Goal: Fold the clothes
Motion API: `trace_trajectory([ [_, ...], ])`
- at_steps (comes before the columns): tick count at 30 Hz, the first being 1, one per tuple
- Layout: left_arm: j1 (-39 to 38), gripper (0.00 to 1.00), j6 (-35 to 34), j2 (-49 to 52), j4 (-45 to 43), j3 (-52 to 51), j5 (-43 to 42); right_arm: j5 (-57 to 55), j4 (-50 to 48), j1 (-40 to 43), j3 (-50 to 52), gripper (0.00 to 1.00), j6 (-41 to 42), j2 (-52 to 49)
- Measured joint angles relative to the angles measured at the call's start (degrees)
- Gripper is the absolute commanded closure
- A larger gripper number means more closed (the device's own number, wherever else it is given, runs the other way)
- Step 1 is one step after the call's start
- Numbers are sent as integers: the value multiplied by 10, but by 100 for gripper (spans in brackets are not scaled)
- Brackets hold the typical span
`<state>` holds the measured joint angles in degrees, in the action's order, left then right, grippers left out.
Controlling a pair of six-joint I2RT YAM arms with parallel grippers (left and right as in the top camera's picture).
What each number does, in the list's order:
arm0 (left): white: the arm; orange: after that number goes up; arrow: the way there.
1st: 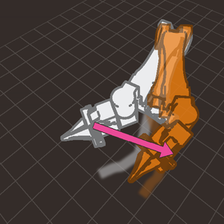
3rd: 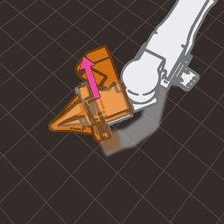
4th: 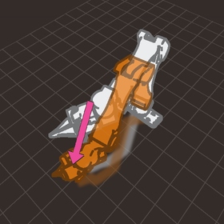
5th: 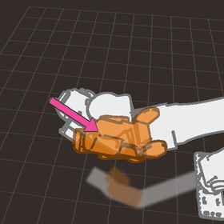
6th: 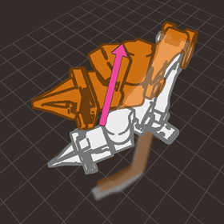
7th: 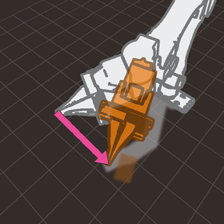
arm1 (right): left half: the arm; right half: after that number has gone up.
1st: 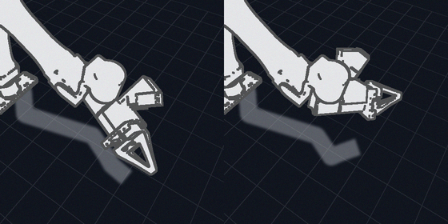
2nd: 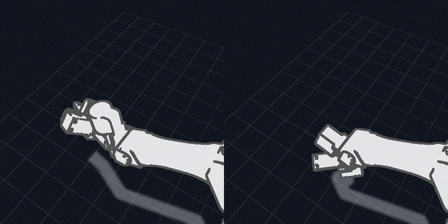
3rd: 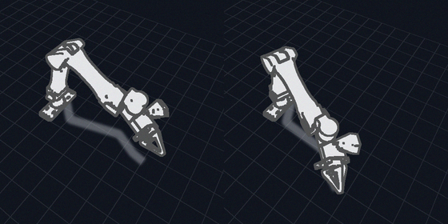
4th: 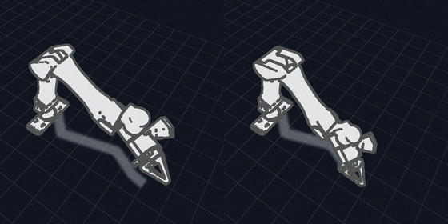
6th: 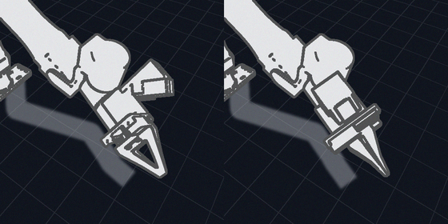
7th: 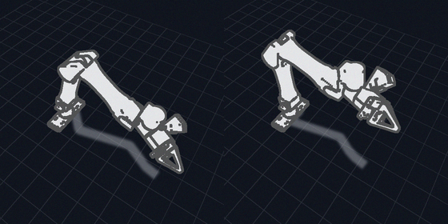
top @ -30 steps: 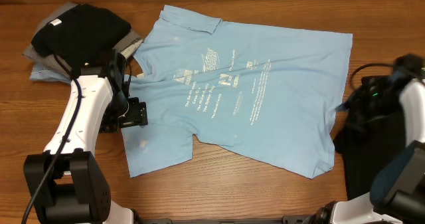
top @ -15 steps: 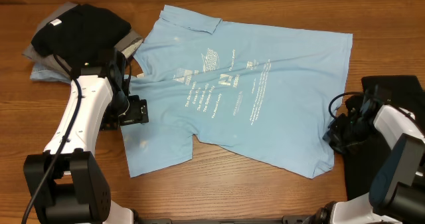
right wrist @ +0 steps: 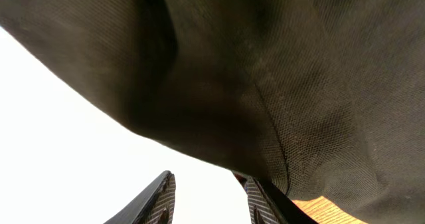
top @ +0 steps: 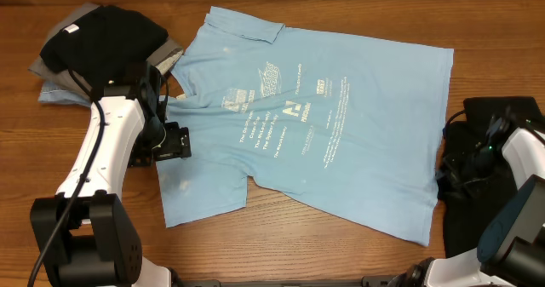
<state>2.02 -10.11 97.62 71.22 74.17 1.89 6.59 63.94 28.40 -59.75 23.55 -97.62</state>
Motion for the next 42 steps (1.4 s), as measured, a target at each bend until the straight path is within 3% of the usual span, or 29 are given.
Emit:
trace_trajectory([
  [7,0,12,-1,0,9,-15,-18,77,5,0,-38,60,-49,3],
  [21,0,4,-65,0,-121,-212,-65,194,11,0,-63,55,-99,110],
  [23,0,12,-74,0,-146,-234,-68,196,11,0,-63,55,-99,110],
  [25,0,52,-87,-4,-165,-248,-63,198,10,0,-63,55,-101,110],
  [27,0,78,-100,-12,-178,-257,-56,199,10,0,-63,55,-101,110],
  [29,4,94,-102,-24,-190,-268,-52,200,11,0,-63,54,-101,110],
  [36,4,96,-98,-13,-166,-249,-61,198,43,0,-63,46,-100,110],
  [39,3,96,-89,0,-113,-207,-63,187,63,0,-61,47,-93,110],
  [42,3,96,-80,0,-58,-129,-42,178,59,0,-37,55,-78,110],
])
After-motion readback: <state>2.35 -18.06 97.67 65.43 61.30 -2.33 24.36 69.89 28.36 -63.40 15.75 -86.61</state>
